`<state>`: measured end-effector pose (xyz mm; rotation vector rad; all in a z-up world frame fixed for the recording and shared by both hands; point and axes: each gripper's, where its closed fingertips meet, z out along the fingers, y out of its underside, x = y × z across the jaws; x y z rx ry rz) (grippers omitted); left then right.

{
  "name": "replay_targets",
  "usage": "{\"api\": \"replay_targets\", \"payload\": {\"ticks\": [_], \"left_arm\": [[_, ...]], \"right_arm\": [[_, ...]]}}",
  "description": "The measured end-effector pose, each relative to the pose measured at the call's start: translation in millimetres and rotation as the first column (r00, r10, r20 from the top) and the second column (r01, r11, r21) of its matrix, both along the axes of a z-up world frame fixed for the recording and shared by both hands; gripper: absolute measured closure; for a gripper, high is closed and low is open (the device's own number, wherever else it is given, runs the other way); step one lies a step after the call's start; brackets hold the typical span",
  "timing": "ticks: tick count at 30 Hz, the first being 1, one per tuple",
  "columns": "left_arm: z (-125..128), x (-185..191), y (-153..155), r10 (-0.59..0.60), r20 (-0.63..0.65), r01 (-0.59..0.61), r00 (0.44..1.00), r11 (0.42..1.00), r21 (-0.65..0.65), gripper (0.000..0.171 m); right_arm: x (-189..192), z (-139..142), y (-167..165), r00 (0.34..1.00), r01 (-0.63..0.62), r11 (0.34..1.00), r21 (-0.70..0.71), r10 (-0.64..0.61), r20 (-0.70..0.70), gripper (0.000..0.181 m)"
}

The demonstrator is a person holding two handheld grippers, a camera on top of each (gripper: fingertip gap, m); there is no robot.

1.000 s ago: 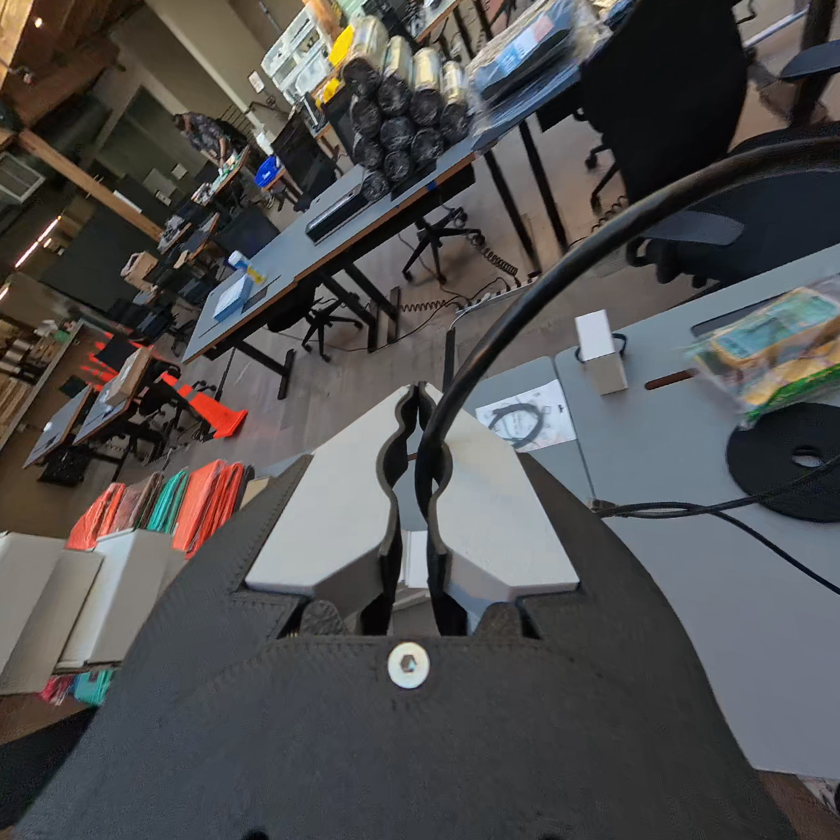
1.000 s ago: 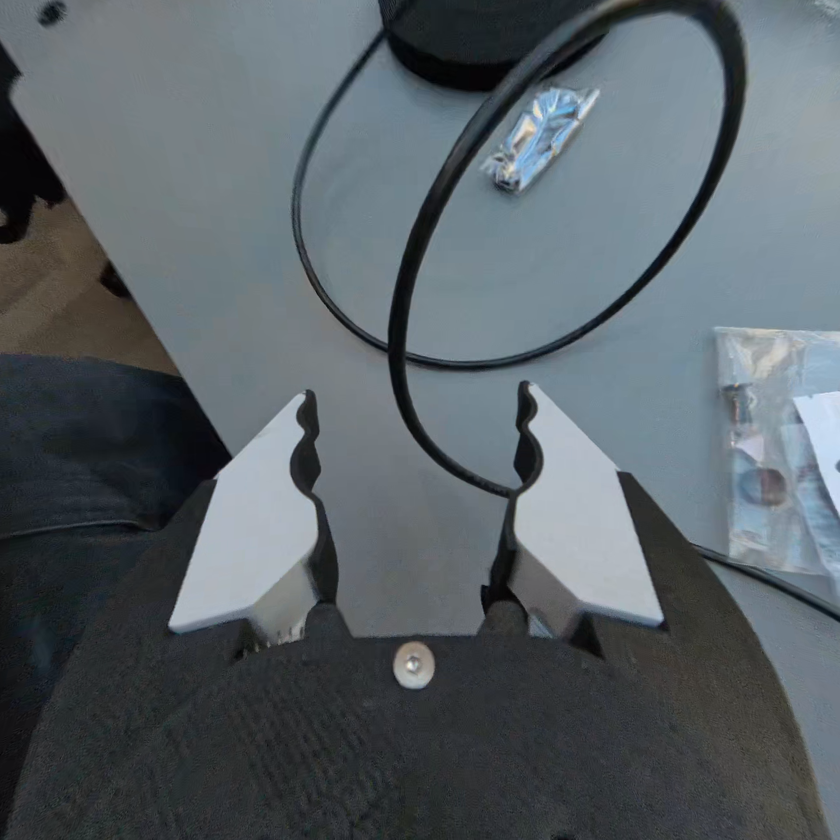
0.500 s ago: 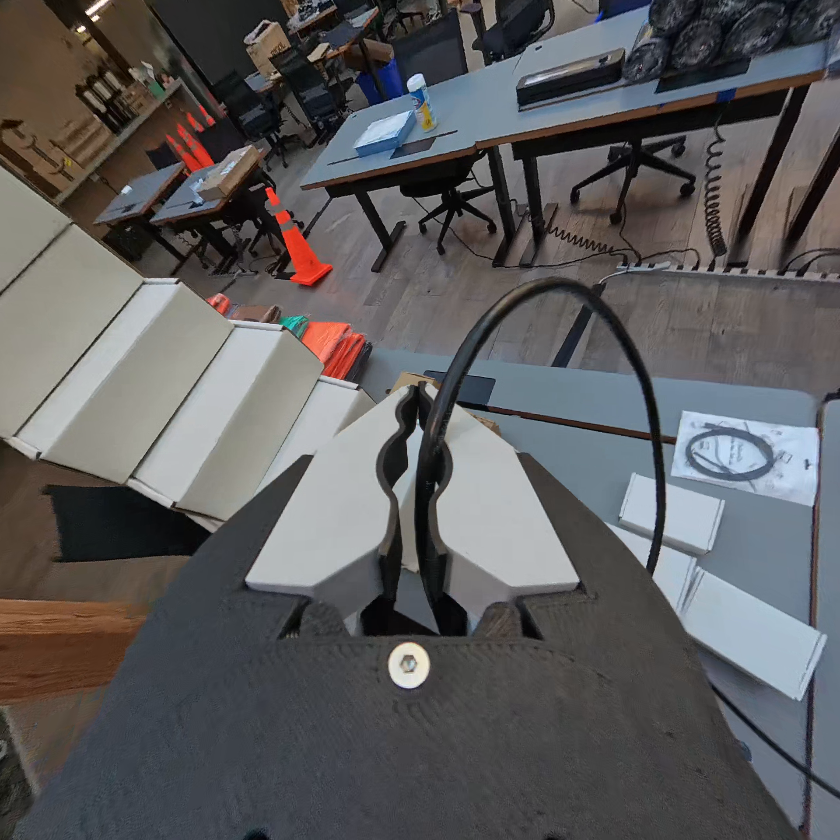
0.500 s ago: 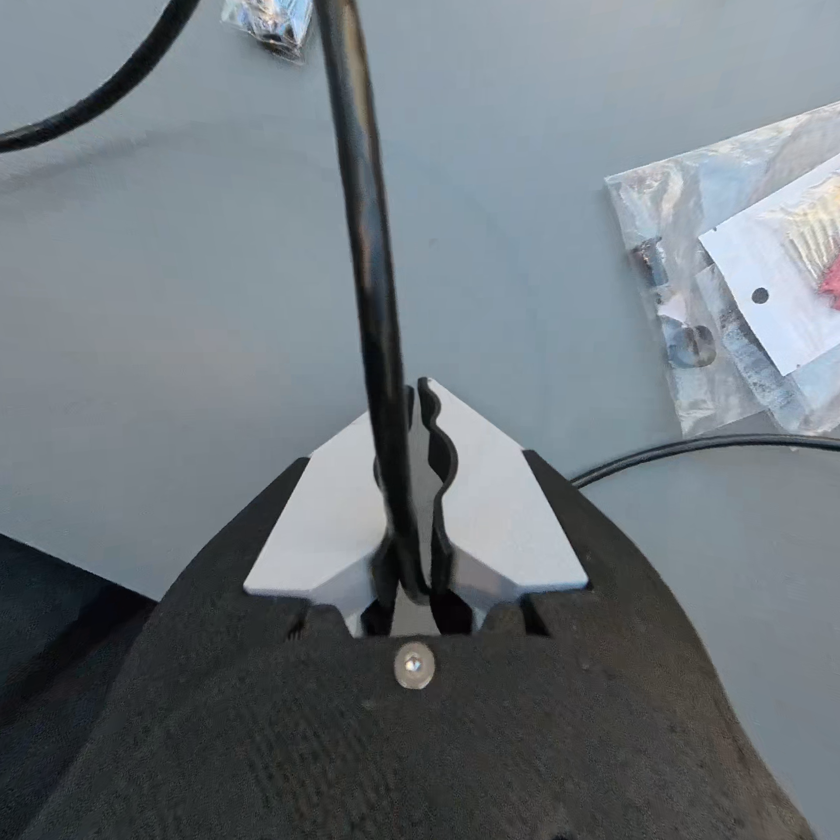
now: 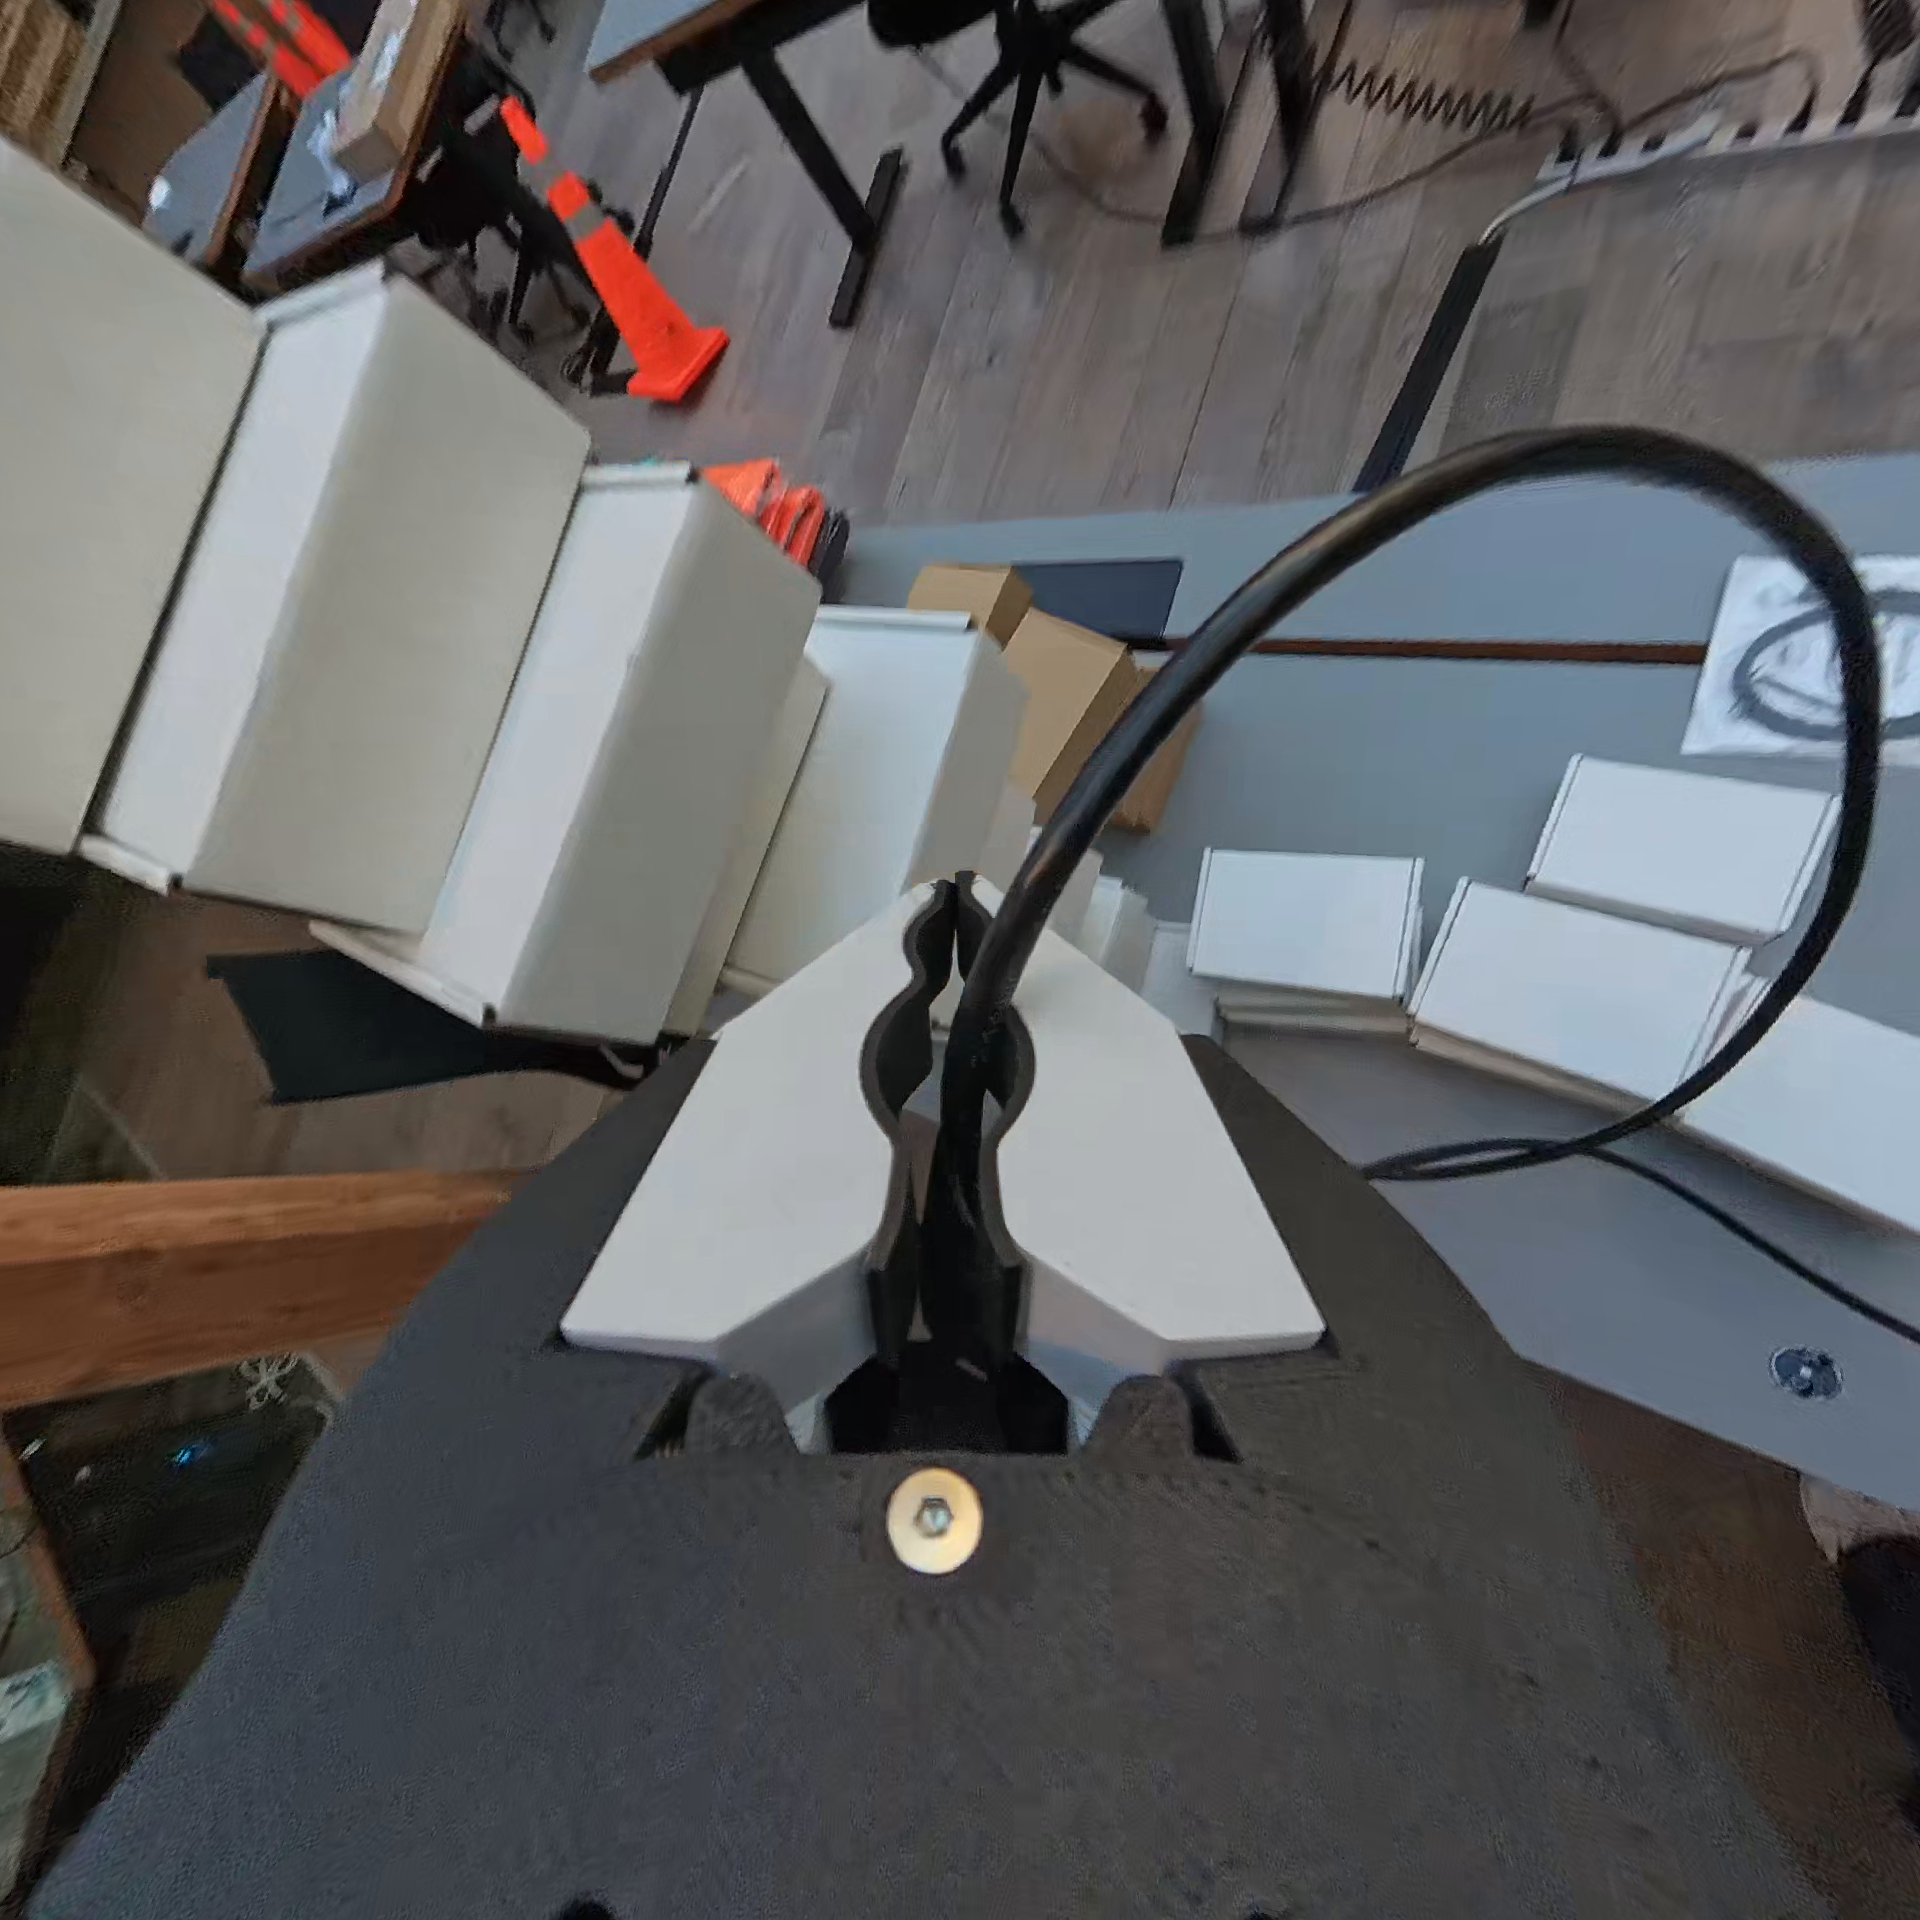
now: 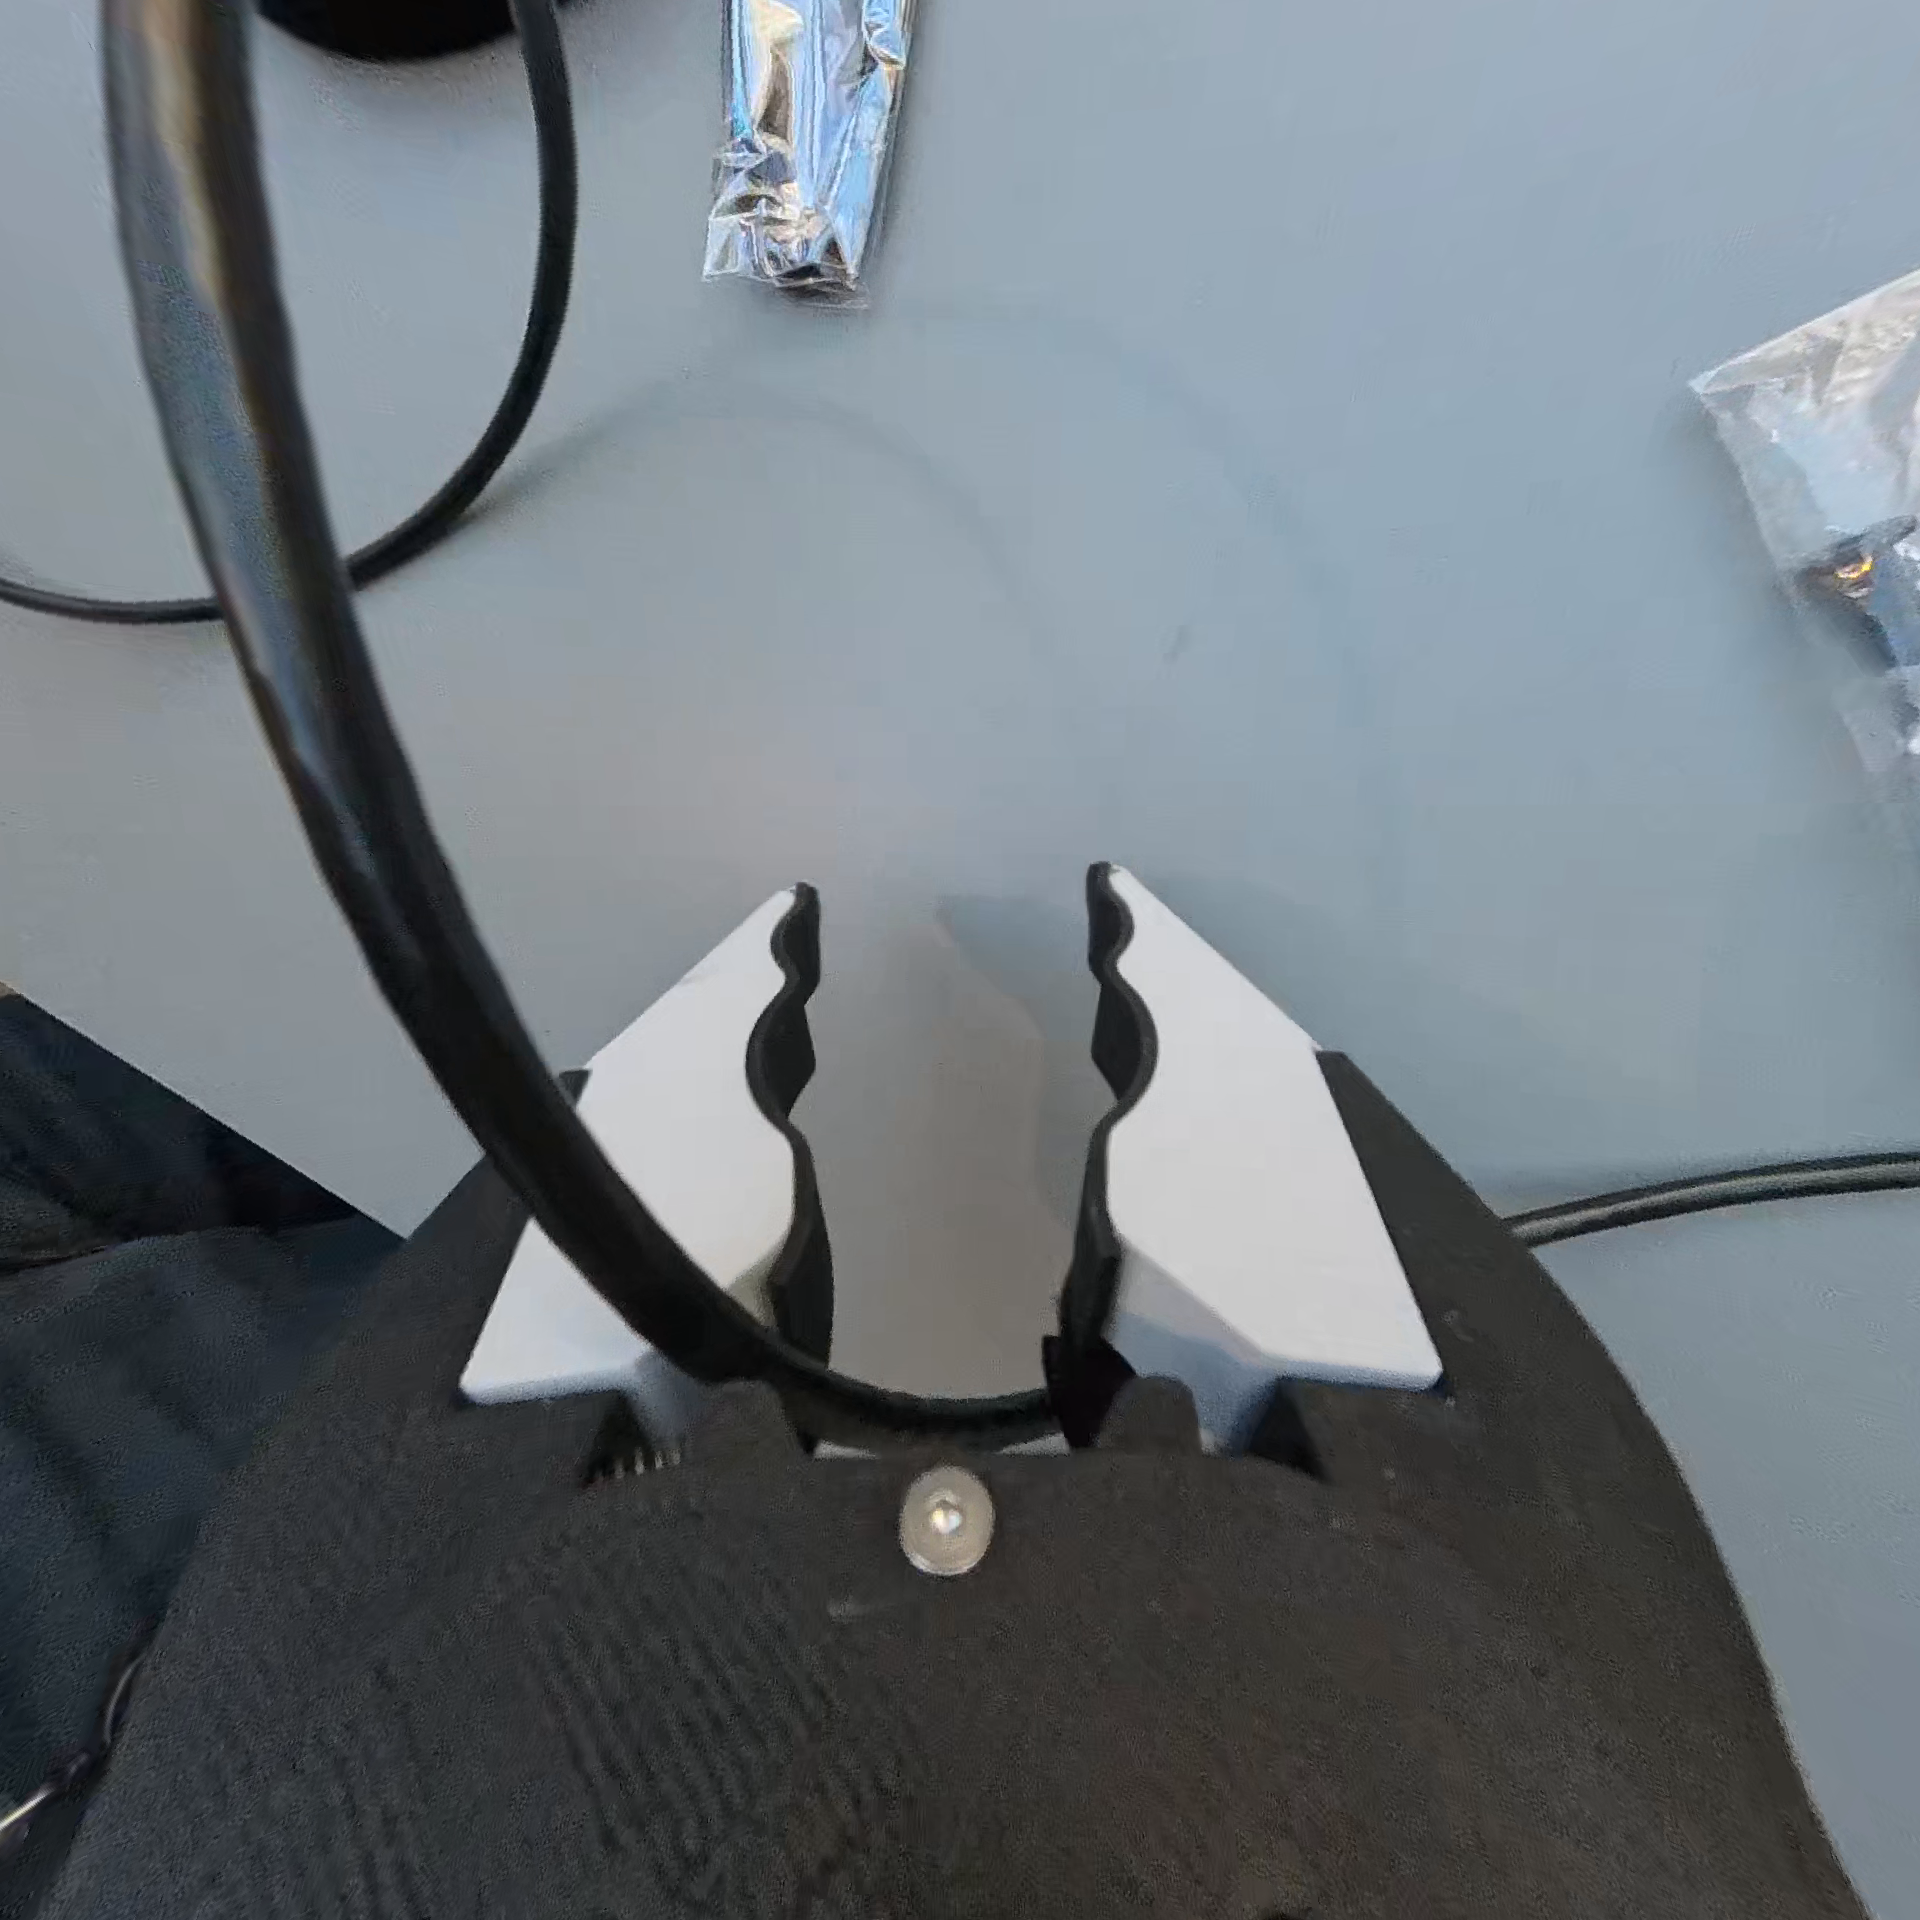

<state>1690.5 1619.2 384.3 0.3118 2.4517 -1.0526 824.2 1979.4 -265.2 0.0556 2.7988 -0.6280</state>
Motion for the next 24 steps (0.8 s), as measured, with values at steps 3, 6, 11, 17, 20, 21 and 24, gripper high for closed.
{"api": "replay_targets", "payload": {"ticks": [3,6,11,17,20,21,24], "left_arm": [[-34,3,12,0.003,-0.086,0.0,0.996,0.999,0.034,0.171],[-101,4,3,-0.053,-0.101,0.065,0.993,0.992,0.112,0.171],[-219,18,-43,-0.208,-0.012,0.206,0.978,0.956,0.211,0.171],[-344,27,-90,-0.34,-0.063,0.336,0.938,0.851,0.403,0.171],[-377,24,-109,-0.377,-0.055,0.36,0.925,0.817,0.451,0.149],[-384,23,-115,-0.39,-0.04,0.361,0.92,0.805,0.47,0.139],[-403,26,-116,-0.407,-0.027,0.333,0.913,0.704,0.628,0.103]], "right_arm": [[3,-2,3,0.998,-0.032,0.999,0.004,0.032,-0.06,0.119],[16,3,6,0.996,-0.002,1.0,0.001,0.002,-0.092,0.099],[48,22,14,0.978,0.121,0.992,-0.037,-0.126,-0.168,0.088],[86,49,43,0.908,0.305,0.951,-0.053,-0.307,-0.285,0.081],[105,61,55,0.887,0.373,0.927,-0.028,-0.365,-0.282,0.077],[112,66,58,0.882,0.381,0.924,-0.031,-0.373,-0.288,0.077],[128,80,65,0.87,0.387,0.921,-0.049,-0.382,-0.311,0.078]]}}
